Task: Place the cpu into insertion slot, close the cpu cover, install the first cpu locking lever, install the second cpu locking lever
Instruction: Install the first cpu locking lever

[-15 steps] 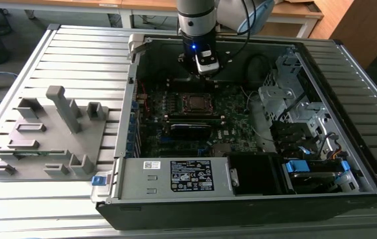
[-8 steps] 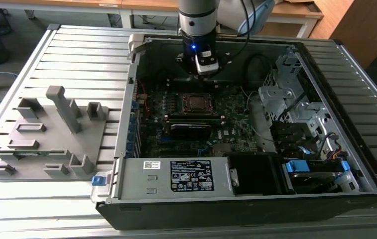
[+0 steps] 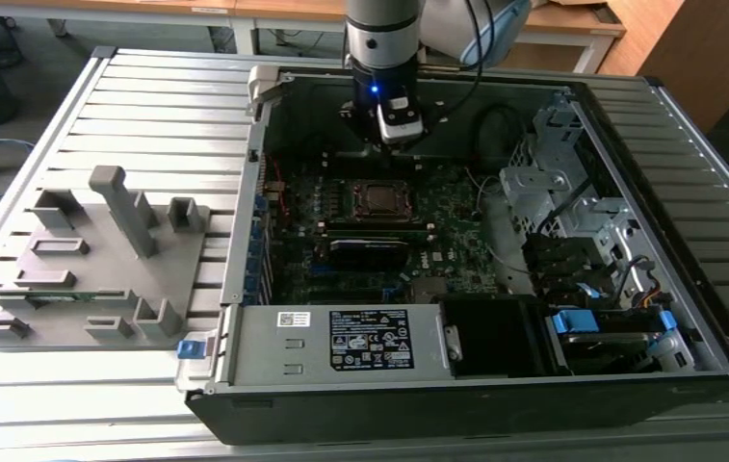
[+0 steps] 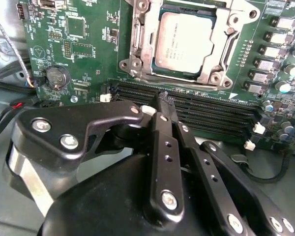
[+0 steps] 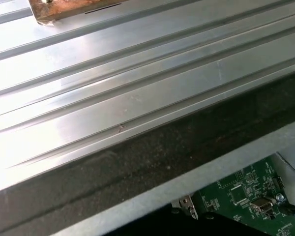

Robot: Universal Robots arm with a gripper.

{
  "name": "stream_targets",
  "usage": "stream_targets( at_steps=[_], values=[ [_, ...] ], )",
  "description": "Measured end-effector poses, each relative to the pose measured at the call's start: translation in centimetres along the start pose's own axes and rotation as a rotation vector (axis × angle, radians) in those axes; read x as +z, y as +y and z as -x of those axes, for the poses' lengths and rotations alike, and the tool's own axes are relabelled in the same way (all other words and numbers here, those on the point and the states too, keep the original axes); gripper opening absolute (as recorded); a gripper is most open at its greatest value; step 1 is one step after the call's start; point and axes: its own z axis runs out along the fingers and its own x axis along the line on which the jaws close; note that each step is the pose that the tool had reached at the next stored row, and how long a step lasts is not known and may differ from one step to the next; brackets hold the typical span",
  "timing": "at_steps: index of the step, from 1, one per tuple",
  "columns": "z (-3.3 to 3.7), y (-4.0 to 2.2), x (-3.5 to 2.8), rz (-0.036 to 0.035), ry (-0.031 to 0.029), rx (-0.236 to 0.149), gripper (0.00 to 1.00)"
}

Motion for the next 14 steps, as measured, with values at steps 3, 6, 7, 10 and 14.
stream_targets(
  at_steps=[3, 6, 7, 10, 14],
  values=[
    [0.06, 0.05, -0.45, 0.0004, 0.0002, 0.0, 0.11],
    [0.06, 0.05, -0.44, 0.0006, 0.0001, 0.0, 0.11],
    [0.06, 0.05, -0.45, 0.0005, 0.0001, 0.0, 0.11],
    [0.07, 0.05, -0.42, -0.0053, 0.0132, 0.001, 0.11],
    [0.07, 0.05, -0.38, -0.0149, 0.0358, 0.002, 0.11]
  ],
)
